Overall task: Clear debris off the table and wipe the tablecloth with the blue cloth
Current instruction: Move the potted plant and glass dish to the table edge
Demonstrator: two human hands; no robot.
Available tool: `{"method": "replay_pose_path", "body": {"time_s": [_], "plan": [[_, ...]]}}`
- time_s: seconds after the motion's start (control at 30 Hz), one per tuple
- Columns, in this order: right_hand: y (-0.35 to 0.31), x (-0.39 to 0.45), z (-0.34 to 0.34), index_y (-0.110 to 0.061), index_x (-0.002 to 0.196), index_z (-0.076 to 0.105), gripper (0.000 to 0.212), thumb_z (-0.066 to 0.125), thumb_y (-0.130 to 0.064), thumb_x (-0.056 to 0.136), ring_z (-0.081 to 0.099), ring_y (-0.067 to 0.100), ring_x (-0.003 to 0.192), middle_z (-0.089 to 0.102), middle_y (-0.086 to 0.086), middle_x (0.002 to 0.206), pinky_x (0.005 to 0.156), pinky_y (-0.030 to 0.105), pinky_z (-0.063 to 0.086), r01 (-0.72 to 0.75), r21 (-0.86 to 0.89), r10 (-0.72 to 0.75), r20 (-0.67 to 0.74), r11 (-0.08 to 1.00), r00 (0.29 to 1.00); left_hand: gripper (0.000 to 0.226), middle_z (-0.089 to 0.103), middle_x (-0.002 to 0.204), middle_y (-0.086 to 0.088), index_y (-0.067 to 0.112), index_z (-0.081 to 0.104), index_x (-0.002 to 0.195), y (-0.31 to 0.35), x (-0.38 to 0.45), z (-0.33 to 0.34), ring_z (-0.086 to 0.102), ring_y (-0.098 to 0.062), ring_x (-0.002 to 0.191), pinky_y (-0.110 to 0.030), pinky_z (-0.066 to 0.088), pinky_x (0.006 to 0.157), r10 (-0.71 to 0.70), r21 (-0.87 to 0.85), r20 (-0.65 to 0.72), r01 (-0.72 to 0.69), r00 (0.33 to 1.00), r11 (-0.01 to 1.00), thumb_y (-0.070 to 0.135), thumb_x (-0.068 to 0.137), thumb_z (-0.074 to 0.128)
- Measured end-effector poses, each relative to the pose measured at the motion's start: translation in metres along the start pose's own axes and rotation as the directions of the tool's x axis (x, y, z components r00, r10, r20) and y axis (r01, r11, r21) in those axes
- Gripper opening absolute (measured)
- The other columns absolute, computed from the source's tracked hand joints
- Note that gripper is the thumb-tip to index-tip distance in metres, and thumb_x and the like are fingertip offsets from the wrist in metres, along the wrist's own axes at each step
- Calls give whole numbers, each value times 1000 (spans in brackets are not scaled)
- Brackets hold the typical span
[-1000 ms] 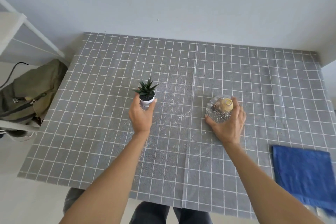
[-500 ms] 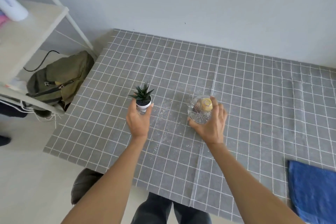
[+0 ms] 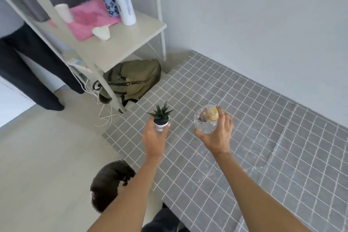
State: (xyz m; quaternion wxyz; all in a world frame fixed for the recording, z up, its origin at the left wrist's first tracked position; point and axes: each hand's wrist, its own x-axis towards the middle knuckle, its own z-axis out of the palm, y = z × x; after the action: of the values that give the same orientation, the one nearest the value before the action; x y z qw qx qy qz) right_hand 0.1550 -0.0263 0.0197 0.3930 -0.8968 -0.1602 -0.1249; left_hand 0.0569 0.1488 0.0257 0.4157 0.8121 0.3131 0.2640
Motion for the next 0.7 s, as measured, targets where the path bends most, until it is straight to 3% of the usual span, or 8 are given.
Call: {"method": "replay_pose_path", "body": {"time_s": [0.1, 0.23, 0.33, 0.43, 0.7], "plan": [[-12, 15, 25, -9, 131, 40, 90, 77, -48, 59, 50, 31, 105, 53, 11, 116, 101, 37, 30, 73, 13, -73, 17, 997, 997, 48, 67, 107, 1, 13, 58, 121, -11, 6, -2, 63, -14, 96, -35, 54, 83, -30, -7, 0, 30, 1000, 1000, 33, 80, 74], [-12, 28, 54, -10, 132, 38, 92, 76, -49, 58, 49, 30, 103, 52, 12, 114, 99, 45, 34, 86, 6, -86, 87, 996, 993, 48, 68, 106, 3, 13, 60, 119, -20, 6, 5, 63, -12, 95, -32, 54, 80, -9, 12, 24, 9, 1000, 1000, 35, 79, 75], [-8, 38, 72, -8, 133, 38, 92, 74, -51, 59, 49, 31, 103, 52, 13, 113, 100, 43, 32, 87, -12, -85, 123, 996, 989, 47, 68, 108, 4, 13, 60, 119, -27, 6, 13, 64, -12, 96, -30, 54, 78, -14, -19, 40, 15, 999, 1000, 34, 80, 75], [-5, 49, 83, -11, 135, 37, 95, 74, -51, 57, 45, 31, 106, 49, 14, 115, 101, 38, 28, 34, -10, -32, 173, 999, 984, 46, 68, 108, 3, 13, 61, 118, -27, 10, 20, 63, -12, 97, -27, 54, 81, -27, -48, 33, 29, 999, 998, 30, 79, 77], [4, 76, 104, -15, 139, 33, 101, 81, -50, 57, 44, 32, 116, 47, 13, 124, 104, 44, 32, 17, 6, -18, 225, 1000, 974, 50, 68, 113, 3, 9, 60, 123, -29, 32, 43, 64, -8, 105, -23, 51, 91, -31, -98, 26, 33, 999, 995, 24, 78, 78]]}}
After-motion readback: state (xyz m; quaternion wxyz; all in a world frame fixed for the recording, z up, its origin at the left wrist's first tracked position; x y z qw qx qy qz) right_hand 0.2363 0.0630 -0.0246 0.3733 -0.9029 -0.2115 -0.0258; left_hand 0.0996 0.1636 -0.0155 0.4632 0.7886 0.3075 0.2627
